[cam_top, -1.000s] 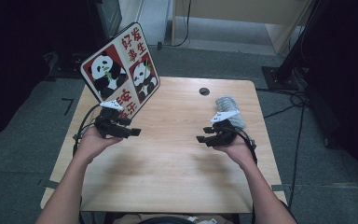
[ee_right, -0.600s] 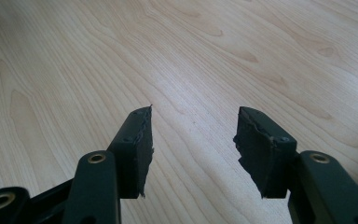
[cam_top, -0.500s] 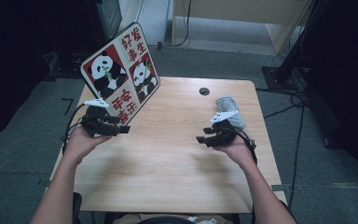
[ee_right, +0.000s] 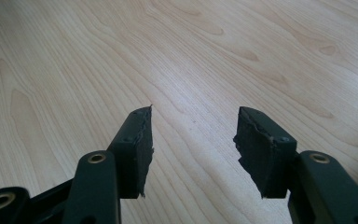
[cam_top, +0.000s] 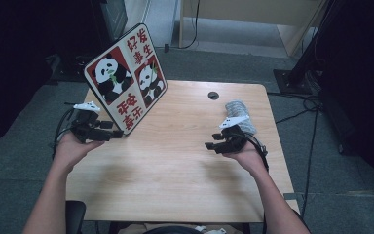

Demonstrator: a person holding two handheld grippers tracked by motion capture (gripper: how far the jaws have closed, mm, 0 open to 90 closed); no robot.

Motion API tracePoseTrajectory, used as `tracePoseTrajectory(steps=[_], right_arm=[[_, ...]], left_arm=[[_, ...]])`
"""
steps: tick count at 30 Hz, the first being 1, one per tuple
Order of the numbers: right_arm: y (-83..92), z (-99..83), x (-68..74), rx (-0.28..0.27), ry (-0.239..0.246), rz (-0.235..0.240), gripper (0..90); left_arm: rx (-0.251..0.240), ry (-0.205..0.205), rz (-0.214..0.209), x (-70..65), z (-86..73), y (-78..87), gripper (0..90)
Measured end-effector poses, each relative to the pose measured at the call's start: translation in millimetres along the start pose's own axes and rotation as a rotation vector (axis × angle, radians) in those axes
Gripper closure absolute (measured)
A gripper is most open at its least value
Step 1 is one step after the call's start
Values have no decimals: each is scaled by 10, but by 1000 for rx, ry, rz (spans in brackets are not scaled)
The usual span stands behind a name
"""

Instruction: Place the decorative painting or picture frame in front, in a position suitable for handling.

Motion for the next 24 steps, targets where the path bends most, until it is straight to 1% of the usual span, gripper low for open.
tracePoseTrajectory(steps=[1, 2, 3, 4, 5, 7, 10, 11, 13, 15, 17, 20, 21, 22, 23, 24], right_arm=[[-8, -1, -5, 5, 0, -2, 467], [-8, -1, -5, 5, 0, -2, 467], [-19, 4, 2, 5, 8, -1, 467], [-23, 3, 11, 8, 10, 0, 467], [-23, 3, 11, 8, 10, 0, 467], [-36, 2, 21, 11, 21, 1, 466], [-47, -9, 32, 22, 22, 3, 465], [-52, -13, 30, 24, 22, 4, 465], [-52, -14, 27, 25, 24, 3, 464], [-51, -15, 29, 25, 23, 4, 464], [-50, -19, 34, 28, 20, 6, 465], [-54, -23, 39, 31, 18, 7, 464], [-61, -26, 42, 33, 24, 9, 464], [-61, -26, 42, 33, 24, 9, 464], [-62, -27, 45, 34, 26, 8, 464], [-61, -27, 44, 34, 25, 8, 464]], left_arm=[[4, 9, 4, 55, -11, 47, 312], [4, 9, 4, 55, -11, 47, 313], [3, 23, 13, 121, -12, 94, 314], [0, 29, 15, 150, -9, 117, 314], [0, 29, 15, 150, -9, 117, 315], [-8, 48, 20, 213, -2, 167, 316], [-10, 59, 26, 272, 16, 209, 316], [-21, 79, 11, 295, 54, 242, 306], [-24, 84, 12, 309, 77, 256, 305], [-16, 86, 27, 345, 110, 270, 305], [-5, 93, 33, 393, 155, 282, 303], [-6, 99, 36, 428, 183, 291, 302], [-5, 107, 42, 477, 200, 300, 302], [-5, 107, 42, 477, 200, 300, 302], [-12, 122, 26, 508, 224, 317, 301], [-12, 122, 26, 508, 224, 317, 301]])
Point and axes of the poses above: each handheld gripper's, and its own axes: y roughly backward along the jaws, z roughly out of its top, x roughly to its left, the point moved 9 cm from there along -y, roughly forward along the jaws, and after that the axes turned 2 degrees about x, right-handed, at the moved point
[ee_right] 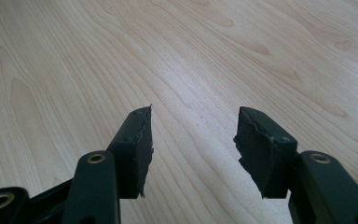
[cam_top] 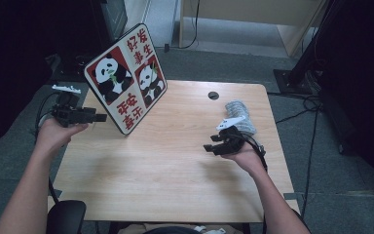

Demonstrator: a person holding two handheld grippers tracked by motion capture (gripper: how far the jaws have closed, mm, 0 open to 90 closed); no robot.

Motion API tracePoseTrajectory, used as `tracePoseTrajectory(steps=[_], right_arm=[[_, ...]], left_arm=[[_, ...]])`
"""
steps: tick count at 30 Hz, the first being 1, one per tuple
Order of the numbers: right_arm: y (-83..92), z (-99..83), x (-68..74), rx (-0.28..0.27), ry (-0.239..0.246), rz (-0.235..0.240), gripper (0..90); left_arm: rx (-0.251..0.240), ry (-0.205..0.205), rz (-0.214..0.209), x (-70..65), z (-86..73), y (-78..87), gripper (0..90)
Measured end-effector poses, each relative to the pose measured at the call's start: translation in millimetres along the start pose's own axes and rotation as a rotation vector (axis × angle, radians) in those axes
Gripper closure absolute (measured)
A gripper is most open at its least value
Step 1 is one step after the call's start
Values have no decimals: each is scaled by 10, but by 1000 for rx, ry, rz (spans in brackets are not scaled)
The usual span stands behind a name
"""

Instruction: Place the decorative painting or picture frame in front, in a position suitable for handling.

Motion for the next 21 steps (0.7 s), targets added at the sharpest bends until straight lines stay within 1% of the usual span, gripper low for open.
tracePoseTrajectory(steps=[1, 2, 3, 4, 6, 7, 8, 9, 10, 11, 12, 13, 14, 15, 16, 17, 18, 19, 21], right_arm=[[1, 0, -1, 0, 0, 0, 464], [3, -1, -2, 0, 0, 1, 464], [4, -2, -3, 0, -1, 2, 464], [4, -2, -3, 0, -1, 2, 464], [3, -6, -10, 0, -1, 2, 464], [2, -7, -9, 1, -1, 3, 463], [2, -7, -9, 1, -1, 3, 463], [1, -8, -8, 2, 0, 3, 463], [1, -8, -8, 2, 0, 3, 463], [-4, -11, -5, 5, 0, 4, 463], [-4, -11, -5, 5, 0, 4, 463], [-10, -15, -5, 9, 0, 3, 462], [-10, -15, -5, 9, 0, 3, 462], [-14, -19, -3, 13, 3, 3, 461], [-15, -20, -2, 14, 4, 3, 461], [-16, -20, -1, 15, 5, 4, 461], [-16, -20, -1, 15, 5, 4, 461], [-19, -19, -3, 14, 6, 5, 461], [-21, -20, -3, 14, 7, 5, 461]], left_arm=[[3, -3, 13, 23, 34, 21, 303], [3, -3, 13, 23, 34, 21, 305], [7, -5, 24, 43, 83, 46, 306], [7, -5, 24, 43, 83, 46, 307], [10, -6, 31, 58, 143, 71, 308], [8, -9, 35, 64, 212, 95, 308], [8, -9, 35, 64, 212, 95, 308], [8, -15, 40, 59, 285, 113, 308], [8, -15, 40, 59, 285, 113, 308], [9, -21, 44, 59, 360, 129, 308], [9, -21, 44, 59, 360, 129, 308], [9, -21, 41, 58, 429, 139, 308], [9, -21, 41, 58, 429, 139, 308], [17, -27, 48, 66, 487, 142, 308], [17, -27, 48, 66, 487, 142, 308], [27, -29, 50, 70, 540, 148, 308], [27, -29, 50, 70, 540, 148, 308], [25, -29, 48, 74, 602, 161, 308], [24, -29, 47, 72, 633, 167, 308]])
Point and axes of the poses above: each handheld gripper's, and its own axes: y roughly backward along the jaws, z roughly out of its top, x roughly to its left, the point moved 9 cm from there along -y, roughly forward along the jaws, and after that the axes turned 2 degrees about x, right-handed, at the moved point
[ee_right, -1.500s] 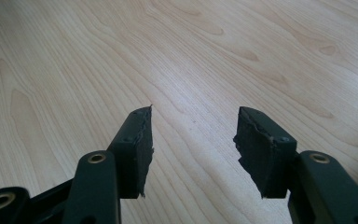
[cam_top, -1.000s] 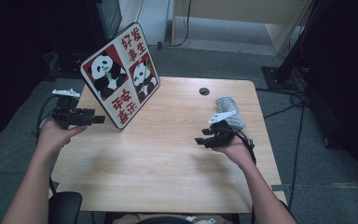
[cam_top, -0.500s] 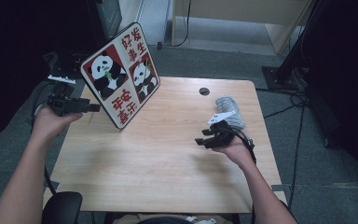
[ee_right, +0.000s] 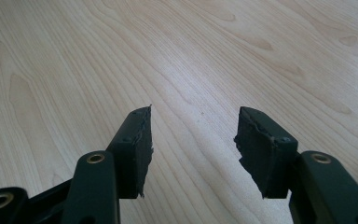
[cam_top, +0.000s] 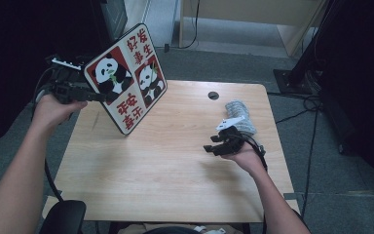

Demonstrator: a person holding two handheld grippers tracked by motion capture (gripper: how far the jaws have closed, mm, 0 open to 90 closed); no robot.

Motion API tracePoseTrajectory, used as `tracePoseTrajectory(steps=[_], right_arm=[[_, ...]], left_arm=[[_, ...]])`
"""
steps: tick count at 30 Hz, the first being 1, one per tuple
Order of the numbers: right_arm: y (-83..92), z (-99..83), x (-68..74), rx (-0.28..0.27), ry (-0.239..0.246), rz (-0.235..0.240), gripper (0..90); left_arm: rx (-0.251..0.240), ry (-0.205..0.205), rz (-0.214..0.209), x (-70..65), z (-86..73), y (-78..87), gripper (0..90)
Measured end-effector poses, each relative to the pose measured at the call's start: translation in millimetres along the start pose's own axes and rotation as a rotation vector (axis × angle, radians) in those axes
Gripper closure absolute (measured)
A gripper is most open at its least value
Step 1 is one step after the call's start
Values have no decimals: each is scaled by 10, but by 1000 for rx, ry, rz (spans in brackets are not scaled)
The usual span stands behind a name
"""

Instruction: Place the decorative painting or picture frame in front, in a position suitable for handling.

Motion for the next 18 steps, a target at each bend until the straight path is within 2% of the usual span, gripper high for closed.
tracePoseTrajectory(steps=[4, 8, 13, 15, 17, 18], right_arm=[[-9, -3, 0, 6, 2, 3, 460], [-12, -2, 3, 7, 3, 5, 460], [-11, -9, 7, 12, 8, 5, 457], [-16, -13, 4, 15, 8, 6, 456], [-19, -14, 6, 18, 4, 6, 456], [-20, -14, 8, 18, 10, 8, 456]], left_arm=[[18, -28, 8, -45, 152, 16, 312], [27, -32, 9, -45, 251, 13, 312], [41, -18, 8, 5, 392, -7, 311], [41, -15, -10, -1, 451, -14, 311], [49, -18, 0, 11, 507, -24, 312], [51, -12, -13, 10, 559, -34, 312]])
Point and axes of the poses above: each handheld gripper's, and its own axes: y roughly backward along the jaws, z roughly out of its top, x roughly to its left, the point moved 9 cm from there along -y, roughly forward along the jaws, and after that the axes turned 2 degrees about x, right-handed, at the moved point
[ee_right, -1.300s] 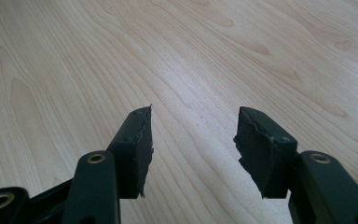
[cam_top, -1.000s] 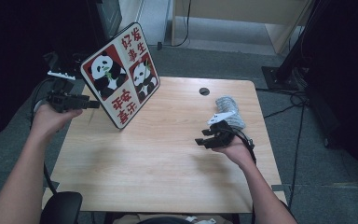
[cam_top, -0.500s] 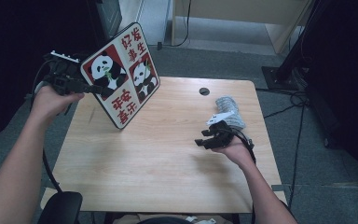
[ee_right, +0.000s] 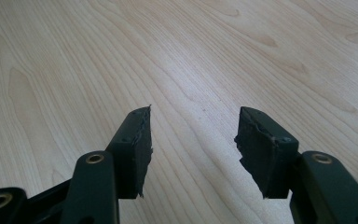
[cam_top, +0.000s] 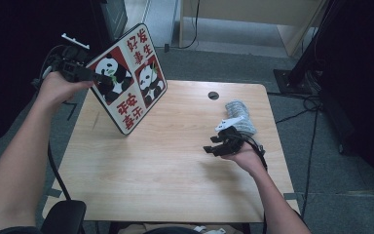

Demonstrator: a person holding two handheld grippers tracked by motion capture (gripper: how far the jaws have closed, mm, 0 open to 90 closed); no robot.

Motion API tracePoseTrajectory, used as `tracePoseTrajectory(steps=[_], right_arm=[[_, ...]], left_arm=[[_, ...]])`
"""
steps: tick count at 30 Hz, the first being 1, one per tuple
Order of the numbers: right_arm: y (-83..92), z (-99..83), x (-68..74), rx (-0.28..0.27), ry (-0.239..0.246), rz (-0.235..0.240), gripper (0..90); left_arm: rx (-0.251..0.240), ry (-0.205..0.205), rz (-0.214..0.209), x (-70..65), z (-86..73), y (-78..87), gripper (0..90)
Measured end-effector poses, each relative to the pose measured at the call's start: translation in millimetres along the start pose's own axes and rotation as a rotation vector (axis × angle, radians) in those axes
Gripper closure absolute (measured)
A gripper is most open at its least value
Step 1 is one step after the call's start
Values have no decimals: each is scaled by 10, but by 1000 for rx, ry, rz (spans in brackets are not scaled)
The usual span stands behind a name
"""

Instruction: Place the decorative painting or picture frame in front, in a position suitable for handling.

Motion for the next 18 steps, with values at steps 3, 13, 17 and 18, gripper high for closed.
tracePoseTrajectory(steps=[3, 13, 17, 18], right_arm=[[1, -1, 2, 1, 1, -3, 456], [-3, -6, 2, 6, 7, -3, 456], [-4, -6, 4, 8, 12, -1, 457], [-4, -6, 4, 8, 12, -1, 457]], left_arm=[[10, -3, 7, 17, 47, -5, 313], [39, -4, 28, 72, 329, 1, 324], [52, 2, 27, 103, 420, -3, 334], [56, 1, 24, 114, 436, -6, 334]])
Point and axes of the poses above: each handheld gripper's, and its own axes: y roughly backward along the jaws, z roughly out of its top, x roughly to its left, the point moved 9 cm from there along -y, roughly forward along the jaws, and after that the axes turned 2 degrees about x, right-handed, at the moved point
